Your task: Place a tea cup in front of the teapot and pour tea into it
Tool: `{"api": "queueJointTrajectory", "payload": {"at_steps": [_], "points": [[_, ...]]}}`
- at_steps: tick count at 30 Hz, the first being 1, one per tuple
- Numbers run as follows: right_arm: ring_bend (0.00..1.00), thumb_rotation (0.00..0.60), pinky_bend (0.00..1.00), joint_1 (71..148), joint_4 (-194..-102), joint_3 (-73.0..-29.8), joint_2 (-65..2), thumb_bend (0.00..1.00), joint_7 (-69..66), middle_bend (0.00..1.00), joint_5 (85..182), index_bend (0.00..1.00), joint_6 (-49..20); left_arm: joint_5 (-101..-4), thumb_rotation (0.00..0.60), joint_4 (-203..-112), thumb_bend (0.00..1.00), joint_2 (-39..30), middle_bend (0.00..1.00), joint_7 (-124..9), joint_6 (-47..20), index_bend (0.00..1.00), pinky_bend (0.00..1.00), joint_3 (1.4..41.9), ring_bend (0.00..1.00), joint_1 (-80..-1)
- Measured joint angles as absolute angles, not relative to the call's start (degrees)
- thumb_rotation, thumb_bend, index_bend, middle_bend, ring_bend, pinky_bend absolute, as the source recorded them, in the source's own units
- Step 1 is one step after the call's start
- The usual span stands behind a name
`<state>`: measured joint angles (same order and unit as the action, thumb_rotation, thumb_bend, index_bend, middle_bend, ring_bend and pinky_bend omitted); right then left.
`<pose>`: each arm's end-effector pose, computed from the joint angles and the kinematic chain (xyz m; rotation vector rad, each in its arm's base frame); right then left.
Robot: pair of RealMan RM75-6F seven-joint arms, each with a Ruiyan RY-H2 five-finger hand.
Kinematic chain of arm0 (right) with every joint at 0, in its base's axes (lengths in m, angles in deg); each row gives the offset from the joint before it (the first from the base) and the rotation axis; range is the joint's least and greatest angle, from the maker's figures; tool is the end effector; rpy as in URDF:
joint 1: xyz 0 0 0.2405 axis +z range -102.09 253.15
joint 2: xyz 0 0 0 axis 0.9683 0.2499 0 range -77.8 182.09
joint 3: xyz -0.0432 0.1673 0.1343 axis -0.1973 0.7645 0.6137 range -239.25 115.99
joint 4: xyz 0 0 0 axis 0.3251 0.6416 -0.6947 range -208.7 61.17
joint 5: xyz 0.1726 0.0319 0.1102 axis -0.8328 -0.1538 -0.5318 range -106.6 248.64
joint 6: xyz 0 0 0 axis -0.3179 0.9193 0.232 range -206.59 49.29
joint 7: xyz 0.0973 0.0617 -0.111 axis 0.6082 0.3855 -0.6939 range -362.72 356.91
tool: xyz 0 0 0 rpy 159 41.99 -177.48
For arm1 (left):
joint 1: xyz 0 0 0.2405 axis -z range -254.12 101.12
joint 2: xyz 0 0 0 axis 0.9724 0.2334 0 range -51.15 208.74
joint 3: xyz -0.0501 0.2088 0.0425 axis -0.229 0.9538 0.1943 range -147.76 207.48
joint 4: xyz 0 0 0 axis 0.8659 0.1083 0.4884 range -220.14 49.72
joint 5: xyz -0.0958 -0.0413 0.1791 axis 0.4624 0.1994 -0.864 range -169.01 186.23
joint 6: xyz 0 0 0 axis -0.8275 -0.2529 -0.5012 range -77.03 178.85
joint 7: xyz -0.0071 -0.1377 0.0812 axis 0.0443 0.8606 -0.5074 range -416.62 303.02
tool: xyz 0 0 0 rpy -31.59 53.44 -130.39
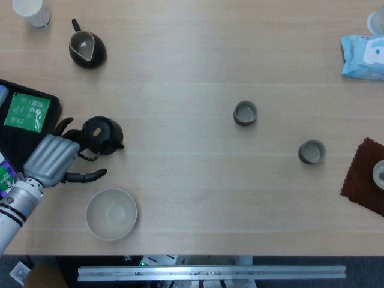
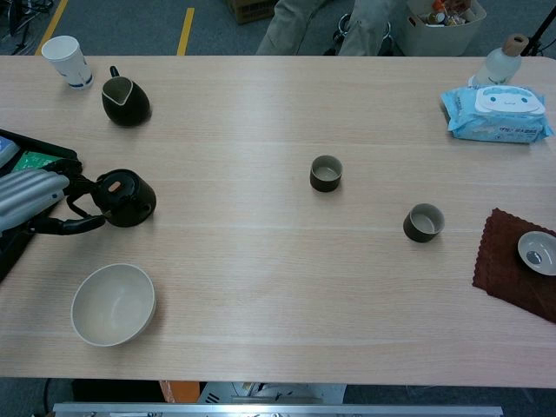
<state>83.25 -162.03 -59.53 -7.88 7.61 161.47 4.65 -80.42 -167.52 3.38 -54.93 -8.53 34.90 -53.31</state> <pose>-0.2791 -0.2064 0.1622 1.4813 -0.9091 0.9772 -0.2556 0.2316 0.0187 -1.9565 -1.0705 -0.7279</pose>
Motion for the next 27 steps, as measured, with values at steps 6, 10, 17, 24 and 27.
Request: {"api": "queueJointTrajectory", "payload": {"at_steps": [6, 10, 17, 24, 27], "points": [[0.26, 0.6, 0.22, 83.2, -162.3, -59.5, -7.9, 0.18, 7.3, 0.38, 161.5, 0.37, 4.8, -80.3, 0.017, -166.7, 0.11, 3.4, 0.34, -54.5, -8.6, 0.35, 0.0, 35.1, 0.22, -53.2], [0.26, 0.6, 0.22, 83.2, -162.4, -59.5, -7.7, 0.18, 7.2, 0.38, 161.5, 0.37, 4.8, -80.4, 0.017, -166.5, 0.11, 3.3, 0.34, -54.5, -8.6, 0.35, 0.0, 35.5, 0.22, -53.4], [0.26, 0.6, 0.22, 83.0, -162.6, -59.6, -7.5, 0.18, 7.2, 0.38, 161.5, 0.37, 5.0, -80.7, 0.019, -166.2, 0.11, 3.1, 0.35, -54.7, -9.1, 0.36, 0.0, 36.3, 0.22, -53.9], [0.26, 0.6, 0.22, 82.9, -162.8, -59.6, -7.4, 0.18, 7.0, 0.38, 161.4, 0.37, 4.9, -81.3, 0.023, -165.5, 0.11, 2.5, 0.37, -54.6, -9.3, 0.38, 0.0, 36.8, 0.23, -54.1], [0.26, 0.6, 0.22, 82.9, -162.9, -59.6, -7.3, 0.18, 6.9, 0.38, 161.3, 0.37, 5.0, -81.8, 0.027, -165.2, 0.11, 2.1, 0.39, -54.5, -9.7, 0.38, 0.0, 36.9, 0.24, -54.1]]}}
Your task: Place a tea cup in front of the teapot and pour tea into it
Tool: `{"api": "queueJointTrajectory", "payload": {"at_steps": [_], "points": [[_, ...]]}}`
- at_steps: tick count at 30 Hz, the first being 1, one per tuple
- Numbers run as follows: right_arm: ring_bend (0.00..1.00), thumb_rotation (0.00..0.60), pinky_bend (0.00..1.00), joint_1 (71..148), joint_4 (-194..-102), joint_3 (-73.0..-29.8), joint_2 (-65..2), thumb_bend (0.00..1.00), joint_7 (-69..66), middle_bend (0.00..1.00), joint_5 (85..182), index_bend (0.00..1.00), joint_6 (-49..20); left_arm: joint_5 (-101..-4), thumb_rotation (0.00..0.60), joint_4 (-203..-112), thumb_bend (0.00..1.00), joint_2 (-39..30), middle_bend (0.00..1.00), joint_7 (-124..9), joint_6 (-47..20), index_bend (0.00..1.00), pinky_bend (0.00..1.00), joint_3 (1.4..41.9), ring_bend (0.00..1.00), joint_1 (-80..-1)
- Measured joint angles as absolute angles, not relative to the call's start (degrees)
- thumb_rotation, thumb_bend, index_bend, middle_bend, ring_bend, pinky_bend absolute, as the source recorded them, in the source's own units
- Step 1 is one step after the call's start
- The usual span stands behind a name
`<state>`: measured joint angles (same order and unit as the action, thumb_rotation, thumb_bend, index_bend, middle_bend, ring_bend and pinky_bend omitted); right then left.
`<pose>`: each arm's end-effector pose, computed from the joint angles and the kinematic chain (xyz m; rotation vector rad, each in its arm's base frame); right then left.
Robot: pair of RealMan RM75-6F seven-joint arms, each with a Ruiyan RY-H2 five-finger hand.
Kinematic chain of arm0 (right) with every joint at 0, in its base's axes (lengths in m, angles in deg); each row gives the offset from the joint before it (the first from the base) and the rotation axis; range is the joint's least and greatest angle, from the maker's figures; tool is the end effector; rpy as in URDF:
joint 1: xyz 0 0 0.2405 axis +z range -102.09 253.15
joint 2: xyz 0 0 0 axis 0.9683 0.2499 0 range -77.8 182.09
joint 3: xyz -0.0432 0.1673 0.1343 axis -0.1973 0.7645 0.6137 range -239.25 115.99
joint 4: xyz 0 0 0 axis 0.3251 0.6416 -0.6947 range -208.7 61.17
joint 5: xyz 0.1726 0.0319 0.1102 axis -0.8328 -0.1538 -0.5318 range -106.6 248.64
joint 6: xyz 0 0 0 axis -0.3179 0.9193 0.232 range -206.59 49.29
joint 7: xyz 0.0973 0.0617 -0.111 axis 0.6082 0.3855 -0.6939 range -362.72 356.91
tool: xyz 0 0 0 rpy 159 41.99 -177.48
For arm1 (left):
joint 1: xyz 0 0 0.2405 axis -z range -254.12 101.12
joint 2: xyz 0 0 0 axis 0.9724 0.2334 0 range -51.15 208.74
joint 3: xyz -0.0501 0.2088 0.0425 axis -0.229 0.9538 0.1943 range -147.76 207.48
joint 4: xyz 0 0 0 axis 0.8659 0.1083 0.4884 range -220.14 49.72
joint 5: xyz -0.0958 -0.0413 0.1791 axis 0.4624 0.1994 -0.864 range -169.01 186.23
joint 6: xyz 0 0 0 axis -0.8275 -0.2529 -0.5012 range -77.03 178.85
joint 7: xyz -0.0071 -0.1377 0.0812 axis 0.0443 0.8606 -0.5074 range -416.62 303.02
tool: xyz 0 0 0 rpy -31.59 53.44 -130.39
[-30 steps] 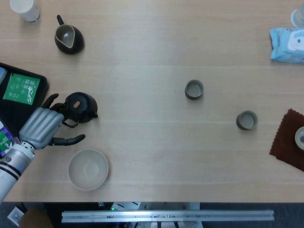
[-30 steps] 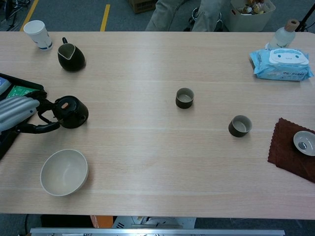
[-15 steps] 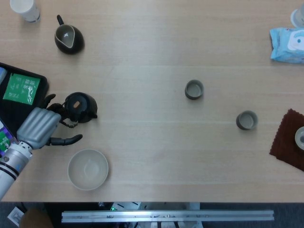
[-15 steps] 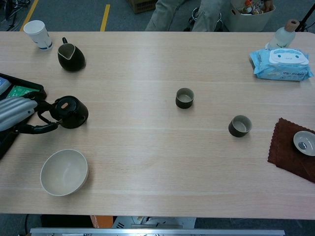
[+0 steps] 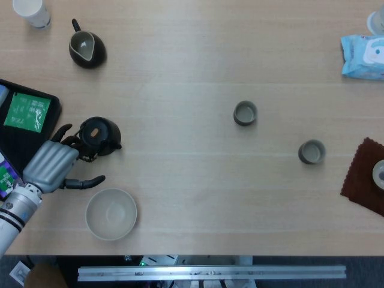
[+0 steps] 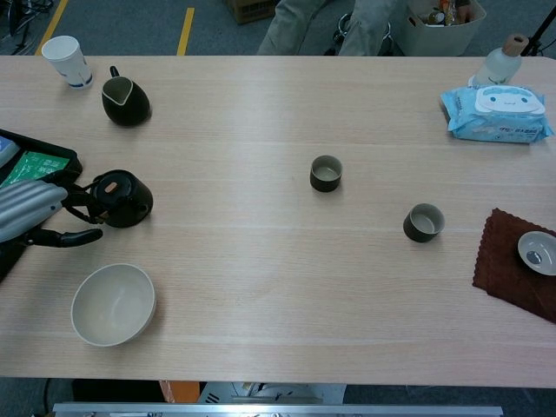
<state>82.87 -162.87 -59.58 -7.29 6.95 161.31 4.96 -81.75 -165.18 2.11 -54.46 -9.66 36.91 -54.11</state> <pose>-0.2784 -0.2042 0.1644 1.4758 -0.9047 0.9699 -0.2646 0.2213 0.0134 -1.9793 -1.0645 -0.7049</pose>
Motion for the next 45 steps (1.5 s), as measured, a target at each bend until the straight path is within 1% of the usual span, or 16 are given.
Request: {"api": "queueJointTrajectory", "payload": {"at_steps": [12, 18, 22, 26, 29, 32, 37, 41, 45], "points": [[0.26, 0.6, 0.22, 82.7, -162.9, -59.5, -7.2, 0.18, 6.9, 0.38, 160.8, 0.37, 4.8, -82.9, 0.034, -163.9, 0.11, 0.5, 0.47, -54.0, -9.8, 0.45, 0.0, 37.6, 0.32, -54.0], [0.26, 0.6, 0.22, 82.6, -162.8, -59.5, -7.2, 0.18, 7.1, 0.38, 160.8, 0.37, 4.9, -83.4, 0.052, -163.4, 0.11, -0.2, 0.53, -53.8, -9.9, 0.49, 0.0, 37.6, 0.36, -53.7], [0.26, 0.6, 0.22, 82.5, -162.6, -59.5, -7.2, 0.18, 7.3, 0.38, 160.6, 0.37, 4.9, -83.9, 0.076, -163.0, 0.11, -0.7, 0.6, -53.6, -10.5, 0.54, 0.0, 37.3, 0.43, -53.4], [0.26, 0.6, 0.22, 82.4, -162.5, -59.4, -7.3, 0.18, 7.5, 0.38, 160.5, 0.37, 5.1, -84.6, 0.087, -162.4, 0.11, -1.4, 0.68, -53.2, -11.0, 0.61, 0.0, 37.1, 0.49, -53.0], [0.26, 0.6, 0.22, 82.3, -162.3, -59.3, -7.3, 0.18, 7.7, 0.38, 160.3, 0.37, 5.2, -85.0, 0.103, -162.1, 0.11, -1.9, 0.72, -53.1, -11.3, 0.64, 0.0, 36.7, 0.54, -52.5], [0.26, 0.6, 0.22, 82.2, -162.2, -59.3, -7.3, 0.18, 7.9, 0.38, 160.2, 0.37, 5.2, -85.2, 0.121, -161.9, 0.11, -2.4, 0.76, -53.2, -11.4, 0.67, 0.0, 36.2, 0.57, -52.0], [0.26, 0.6, 0.22, 82.2, -162.0, -59.2, -7.4, 0.18, 8.1, 0.38, 160.0, 0.37, 5.1, -84.7, 0.175, -161.9, 0.11, -3.1, 0.81, -53.7, -11.4, 0.75, 0.0, 35.3, 0.62, -51.4], [0.26, 0.6, 0.22, 82.1, -161.7, -59.1, -7.5, 0.18, 8.3, 0.38, 159.8, 0.37, 5.1, -83.5, 0.187, -161.9, 0.11, -3.7, 0.85, -53.6, -11.4, 0.8, 0.0, 34.5, 0.65, -51.3], [0.26, 0.6, 0.22, 82.1, -161.5, -59.0, -7.6, 0.18, 8.6, 0.38, 159.6, 0.37, 5.1, -81.8, 0.184, -162.4, 0.11, -4.1, 0.88, -53.3, -10.8, 0.82, 0.0, 33.8, 0.68, -51.2]]}}
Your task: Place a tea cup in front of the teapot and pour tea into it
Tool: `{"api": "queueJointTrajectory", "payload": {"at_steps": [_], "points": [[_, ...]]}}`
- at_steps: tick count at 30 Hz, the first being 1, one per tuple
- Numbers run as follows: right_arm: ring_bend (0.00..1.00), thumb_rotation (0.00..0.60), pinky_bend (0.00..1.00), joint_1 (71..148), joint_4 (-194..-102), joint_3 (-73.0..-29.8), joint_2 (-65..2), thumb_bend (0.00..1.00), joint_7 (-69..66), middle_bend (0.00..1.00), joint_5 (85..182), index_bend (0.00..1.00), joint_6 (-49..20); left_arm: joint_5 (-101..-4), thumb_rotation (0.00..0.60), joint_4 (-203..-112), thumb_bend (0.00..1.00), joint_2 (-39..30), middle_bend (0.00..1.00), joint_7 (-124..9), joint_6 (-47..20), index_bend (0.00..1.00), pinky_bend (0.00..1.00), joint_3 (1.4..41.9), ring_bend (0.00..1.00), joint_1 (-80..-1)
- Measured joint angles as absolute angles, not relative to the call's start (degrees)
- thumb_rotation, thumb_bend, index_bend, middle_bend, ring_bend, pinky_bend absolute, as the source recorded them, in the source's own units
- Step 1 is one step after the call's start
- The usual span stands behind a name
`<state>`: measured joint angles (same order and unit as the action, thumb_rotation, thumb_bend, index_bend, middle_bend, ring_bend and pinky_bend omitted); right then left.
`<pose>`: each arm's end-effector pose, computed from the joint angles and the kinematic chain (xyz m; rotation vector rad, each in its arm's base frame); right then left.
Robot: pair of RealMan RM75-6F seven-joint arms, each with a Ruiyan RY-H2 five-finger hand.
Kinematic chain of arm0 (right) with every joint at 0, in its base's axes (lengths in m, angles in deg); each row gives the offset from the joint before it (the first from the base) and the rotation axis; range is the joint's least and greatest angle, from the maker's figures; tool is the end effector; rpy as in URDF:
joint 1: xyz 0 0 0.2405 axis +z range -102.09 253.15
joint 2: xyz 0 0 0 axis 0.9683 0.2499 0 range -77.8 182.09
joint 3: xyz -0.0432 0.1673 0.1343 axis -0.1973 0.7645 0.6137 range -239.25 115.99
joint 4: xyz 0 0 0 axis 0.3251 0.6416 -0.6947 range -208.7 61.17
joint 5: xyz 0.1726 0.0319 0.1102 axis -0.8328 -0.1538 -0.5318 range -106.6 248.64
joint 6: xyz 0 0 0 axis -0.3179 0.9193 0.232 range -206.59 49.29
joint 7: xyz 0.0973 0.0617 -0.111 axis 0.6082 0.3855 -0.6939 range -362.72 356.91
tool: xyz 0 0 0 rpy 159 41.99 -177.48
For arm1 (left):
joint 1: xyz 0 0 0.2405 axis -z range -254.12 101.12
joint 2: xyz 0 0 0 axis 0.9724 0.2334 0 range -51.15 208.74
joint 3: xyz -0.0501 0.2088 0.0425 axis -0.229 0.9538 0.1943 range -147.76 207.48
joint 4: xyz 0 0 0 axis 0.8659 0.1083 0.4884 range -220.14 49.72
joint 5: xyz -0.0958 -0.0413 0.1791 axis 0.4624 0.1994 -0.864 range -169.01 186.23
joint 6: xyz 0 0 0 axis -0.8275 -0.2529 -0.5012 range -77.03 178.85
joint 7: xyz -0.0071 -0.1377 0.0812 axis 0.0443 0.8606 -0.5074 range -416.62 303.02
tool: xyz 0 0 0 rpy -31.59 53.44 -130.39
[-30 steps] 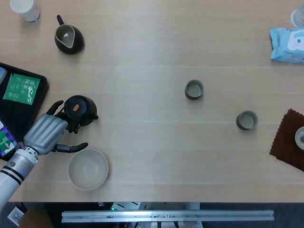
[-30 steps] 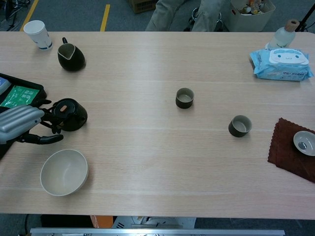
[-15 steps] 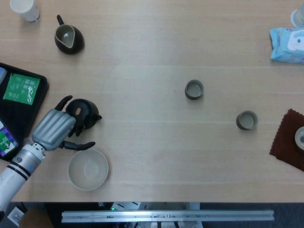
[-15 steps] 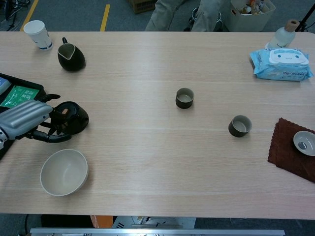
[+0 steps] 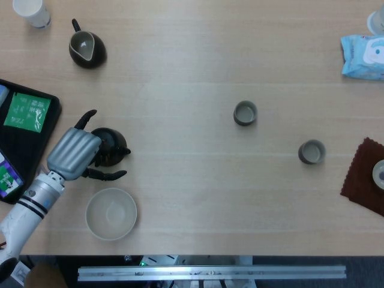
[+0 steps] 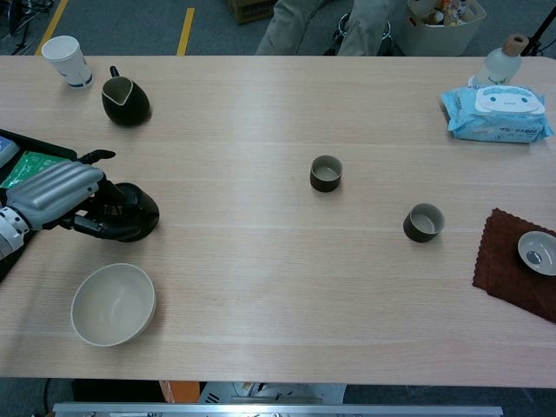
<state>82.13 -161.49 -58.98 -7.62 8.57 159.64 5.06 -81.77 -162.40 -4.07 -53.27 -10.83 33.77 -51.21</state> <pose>-0.2878 -0.2036 0.1698 1.4289 -0.9213 0.9653 -0.2318 0.2443 -0.0076 -1.9684 -1.0451 -0.8605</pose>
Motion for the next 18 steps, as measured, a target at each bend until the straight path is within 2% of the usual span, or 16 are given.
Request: {"api": "queueJointTrajectory", "payload": {"at_steps": [6, 11, 18], "points": [[0.26, 0.6, 0.22, 82.1, -161.3, -58.8, -7.7, 0.18, 8.9, 0.38, 159.6, 0.37, 5.1, -79.1, 0.182, -164.0, 0.11, -4.0, 0.91, -52.6, -8.9, 0.86, 0.0, 32.7, 0.71, -50.6], [0.26, 0.6, 0.22, 82.0, -161.1, -58.8, -7.7, 0.18, 9.1, 0.38, 159.4, 0.37, 5.3, -77.3, 0.122, -165.4, 0.11, -3.6, 0.95, -53.0, -7.9, 0.92, 0.0, 31.9, 0.75, -50.2], [0.26, 0.6, 0.22, 81.7, -160.7, -58.6, -7.8, 0.18, 9.6, 0.38, 159.2, 0.37, 5.6, -75.8, 0.103, -166.7, 0.11, -3.7, 1.0, -54.2, -9.1, 0.99, 0.0, 30.8, 0.82, -50.5]]}}
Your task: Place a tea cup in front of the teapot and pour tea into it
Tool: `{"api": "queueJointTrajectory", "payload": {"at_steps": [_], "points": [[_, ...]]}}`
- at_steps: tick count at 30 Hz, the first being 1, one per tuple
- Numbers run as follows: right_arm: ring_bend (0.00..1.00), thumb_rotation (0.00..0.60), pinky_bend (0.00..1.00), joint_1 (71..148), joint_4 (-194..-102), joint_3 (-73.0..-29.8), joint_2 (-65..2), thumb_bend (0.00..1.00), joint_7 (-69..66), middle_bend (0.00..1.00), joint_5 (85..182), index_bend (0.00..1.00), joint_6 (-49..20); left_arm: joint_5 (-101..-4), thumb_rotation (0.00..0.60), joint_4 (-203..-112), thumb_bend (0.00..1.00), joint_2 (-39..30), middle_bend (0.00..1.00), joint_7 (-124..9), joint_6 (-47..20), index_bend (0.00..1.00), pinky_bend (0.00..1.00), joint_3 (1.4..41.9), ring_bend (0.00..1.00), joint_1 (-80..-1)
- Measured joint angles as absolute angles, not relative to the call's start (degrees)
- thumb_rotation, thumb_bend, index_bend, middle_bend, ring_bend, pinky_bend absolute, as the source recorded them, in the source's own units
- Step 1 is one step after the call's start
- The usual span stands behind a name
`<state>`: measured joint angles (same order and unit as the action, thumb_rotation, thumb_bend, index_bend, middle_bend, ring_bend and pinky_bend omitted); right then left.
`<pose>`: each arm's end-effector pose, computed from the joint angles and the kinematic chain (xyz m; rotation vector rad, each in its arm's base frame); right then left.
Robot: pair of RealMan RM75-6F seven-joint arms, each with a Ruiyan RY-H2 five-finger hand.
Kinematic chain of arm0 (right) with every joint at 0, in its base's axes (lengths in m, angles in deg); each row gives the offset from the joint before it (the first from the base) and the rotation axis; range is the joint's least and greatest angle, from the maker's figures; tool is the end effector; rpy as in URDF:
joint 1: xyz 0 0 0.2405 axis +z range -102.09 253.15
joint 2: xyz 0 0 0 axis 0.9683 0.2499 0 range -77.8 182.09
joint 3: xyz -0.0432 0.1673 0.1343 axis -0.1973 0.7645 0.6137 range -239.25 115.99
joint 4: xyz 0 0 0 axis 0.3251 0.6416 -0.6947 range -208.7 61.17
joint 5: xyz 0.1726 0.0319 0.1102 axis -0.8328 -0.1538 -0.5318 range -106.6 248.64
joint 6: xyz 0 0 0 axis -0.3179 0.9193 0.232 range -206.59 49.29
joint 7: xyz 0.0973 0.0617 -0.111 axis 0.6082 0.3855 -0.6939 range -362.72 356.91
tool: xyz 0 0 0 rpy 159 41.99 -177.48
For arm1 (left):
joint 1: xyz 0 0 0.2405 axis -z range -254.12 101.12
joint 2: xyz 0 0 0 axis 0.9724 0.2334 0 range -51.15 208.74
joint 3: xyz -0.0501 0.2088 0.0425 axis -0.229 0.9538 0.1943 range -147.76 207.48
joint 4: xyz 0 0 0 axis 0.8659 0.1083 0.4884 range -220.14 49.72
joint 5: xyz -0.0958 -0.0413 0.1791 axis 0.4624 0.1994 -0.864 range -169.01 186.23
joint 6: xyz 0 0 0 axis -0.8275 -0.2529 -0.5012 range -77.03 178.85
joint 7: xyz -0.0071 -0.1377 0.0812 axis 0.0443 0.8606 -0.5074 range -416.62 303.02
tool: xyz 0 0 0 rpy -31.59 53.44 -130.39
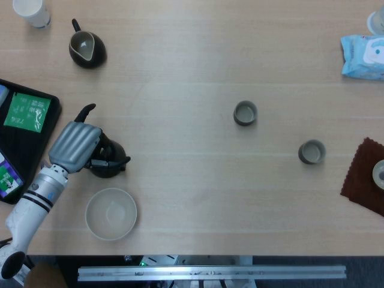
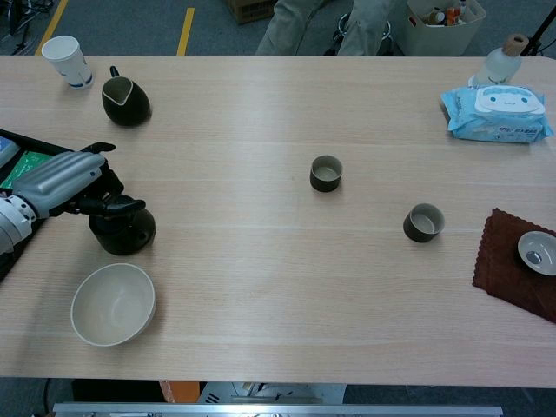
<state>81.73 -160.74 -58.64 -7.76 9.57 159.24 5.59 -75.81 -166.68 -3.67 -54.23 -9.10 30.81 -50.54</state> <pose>-0.2909 -0.2031 0.1734 1.4078 -0.9212 0.9736 -0.2201 0.2554 -0.0054 -1.8717 -1.1430 -0.8946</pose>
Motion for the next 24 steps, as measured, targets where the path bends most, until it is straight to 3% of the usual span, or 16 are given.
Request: {"api": "queueJointTrajectory", "payload": {"at_steps": [6, 20, 24], "points": [[0.26, 0.6, 0.22, 81.6, -160.4, -58.6, -7.9, 0.18, 10.1, 0.38, 159.2, 0.37, 5.7, -75.4, 0.217, -166.9, 0.11, -4.2, 1.0, -56.3, -12.0, 1.0, 0.0, 29.9, 0.84, -51.4], [0.26, 0.6, 0.22, 81.2, -160.0, -58.7, -8.0, 0.18, 10.6, 0.38, 159.8, 0.37, 6.5, -70.9, 0.245, -170.5, 0.11, -3.1, 1.0, -59.3, -17.3, 1.0, 0.0, 25.5, 0.89, -53.2], [0.26, 0.6, 0.22, 81.1, -160.0, -58.7, -8.0, 0.18, 10.7, 0.38, 159.9, 0.37, 6.7, -69.6, 0.325, -171.4, 0.15, -3.2, 1.0, -60.7, -18.7, 1.0, 0.0, 24.4, 0.91, -53.7]]}}
